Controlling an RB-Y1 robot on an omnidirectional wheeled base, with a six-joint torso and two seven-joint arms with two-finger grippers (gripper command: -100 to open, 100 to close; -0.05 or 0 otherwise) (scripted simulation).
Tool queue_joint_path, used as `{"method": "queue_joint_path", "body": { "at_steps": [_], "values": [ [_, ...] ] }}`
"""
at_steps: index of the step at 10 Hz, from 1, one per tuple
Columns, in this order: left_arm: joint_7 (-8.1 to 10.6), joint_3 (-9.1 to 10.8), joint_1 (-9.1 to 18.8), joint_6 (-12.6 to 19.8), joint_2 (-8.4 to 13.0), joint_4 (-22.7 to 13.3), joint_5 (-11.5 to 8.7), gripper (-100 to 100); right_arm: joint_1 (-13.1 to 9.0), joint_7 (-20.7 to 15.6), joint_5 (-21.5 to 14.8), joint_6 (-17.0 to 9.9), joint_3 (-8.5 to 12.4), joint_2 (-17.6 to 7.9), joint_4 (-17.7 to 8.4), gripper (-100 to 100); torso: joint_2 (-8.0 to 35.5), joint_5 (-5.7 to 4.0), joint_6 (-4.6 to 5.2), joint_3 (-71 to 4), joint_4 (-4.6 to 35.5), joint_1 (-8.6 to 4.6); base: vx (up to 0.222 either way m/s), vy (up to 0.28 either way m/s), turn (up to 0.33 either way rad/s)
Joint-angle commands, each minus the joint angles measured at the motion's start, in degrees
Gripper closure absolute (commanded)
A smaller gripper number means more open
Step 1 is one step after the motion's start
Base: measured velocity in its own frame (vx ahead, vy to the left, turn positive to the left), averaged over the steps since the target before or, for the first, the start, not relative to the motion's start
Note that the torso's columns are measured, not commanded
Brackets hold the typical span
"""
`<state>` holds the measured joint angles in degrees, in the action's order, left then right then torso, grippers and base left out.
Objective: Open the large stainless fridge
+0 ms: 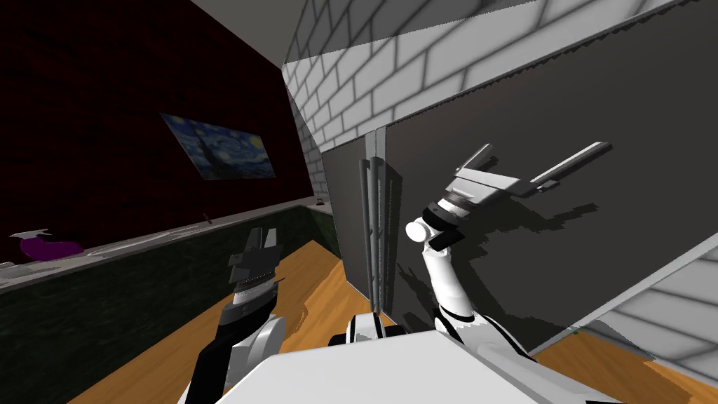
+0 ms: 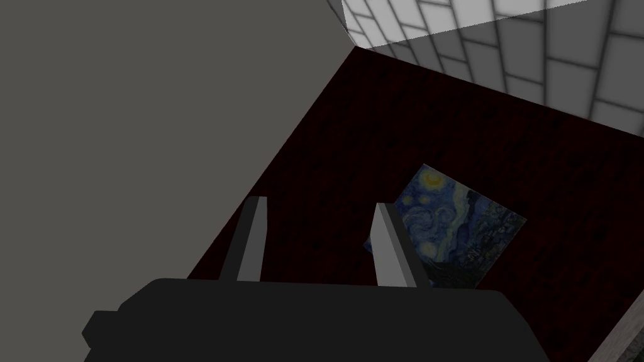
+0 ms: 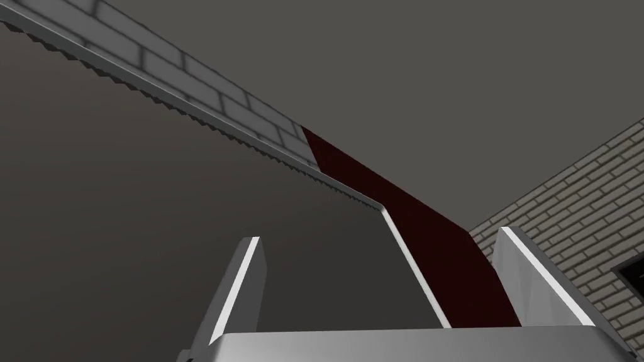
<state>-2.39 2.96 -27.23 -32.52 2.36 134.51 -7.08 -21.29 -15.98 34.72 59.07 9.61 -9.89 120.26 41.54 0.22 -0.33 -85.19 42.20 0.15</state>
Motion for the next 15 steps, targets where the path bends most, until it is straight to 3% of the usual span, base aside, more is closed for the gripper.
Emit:
{"method": "queue_joint_path", "body": {
  "at_steps": [1,11,13,14,15],
  "values": [
    [0.0,0.0,-0.01,0.0,0.0,0.0,0.0,0,-3.91,-2.44,4.14,2.66,1.13,-0.17,-0.23,-100,-0.01,0.0,0.04,-0.02,0.01,-0.05,-0.019,0.012,0.178],
    [0.0,0.0,-0.01,0.0,0.0,0.0,0.0,0,-19.77,-11.66,20.07,10.24,4.52,0.27,-1.23,-100,0.22,-0.24,0.25,0.08,-0.09,-0.51,-0.012,0.005,0.156],
    [0.0,0.0,-0.01,0.0,0.0,0.0,0.0,0,-20.92,-11.66,22.32,10.24,4.52,0.27,-1.23,-100,0.07,-0.27,0.22,-0.1,-0.14,-0.65,-0.02,0.005,0.04],
    [0.0,0.01,-0.01,0.0,0.0,0.0,0.0,0,-23.56,-13.56,24.39,11.64,5.22,0.36,-1.58,-100,0.07,-0.32,0.27,-0.09,-0.12,-0.77,-0.018,0.009,0.18],
    [0.0,0.0,0.0,0.0,0.0,0.0,0.0,0,-23.97,-13.56,25.91,11.64,5.22,0.36,-1.58,-100,0.05,-0.33,0.13,-0.13,-0.17,-0.79,-0.018,-0.003,0.111]
  ]
}}
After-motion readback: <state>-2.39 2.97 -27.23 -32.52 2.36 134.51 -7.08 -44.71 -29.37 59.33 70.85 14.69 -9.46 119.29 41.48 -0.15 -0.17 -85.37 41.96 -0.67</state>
